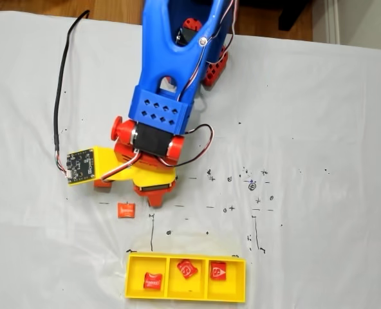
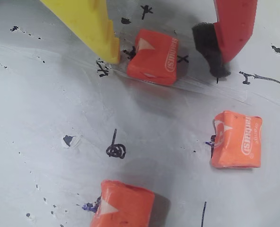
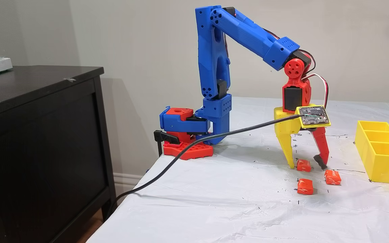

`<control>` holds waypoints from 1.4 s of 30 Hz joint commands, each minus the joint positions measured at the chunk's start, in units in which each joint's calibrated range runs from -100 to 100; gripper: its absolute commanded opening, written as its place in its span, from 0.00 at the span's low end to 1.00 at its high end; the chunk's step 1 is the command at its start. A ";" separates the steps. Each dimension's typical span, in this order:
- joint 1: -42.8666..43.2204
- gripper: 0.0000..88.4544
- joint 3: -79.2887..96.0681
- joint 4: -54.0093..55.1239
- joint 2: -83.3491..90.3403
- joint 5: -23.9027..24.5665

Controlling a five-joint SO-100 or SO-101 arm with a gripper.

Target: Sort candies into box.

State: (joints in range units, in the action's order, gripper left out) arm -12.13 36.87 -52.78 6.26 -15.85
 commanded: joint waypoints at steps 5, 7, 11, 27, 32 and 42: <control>-0.55 0.07 -1.05 0.83 2.31 0.78; -0.55 0.05 -0.50 1.49 3.15 0.83; -0.55 0.01 -0.59 1.57 4.51 0.73; 7.24 0.00 -11.61 2.23 18.08 5.62; 10.41 0.00 -14.25 6.65 18.34 8.89; 17.93 0.00 -15.79 12.21 15.71 10.60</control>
State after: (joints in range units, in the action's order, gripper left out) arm 3.16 27.80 -44.60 20.05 -5.84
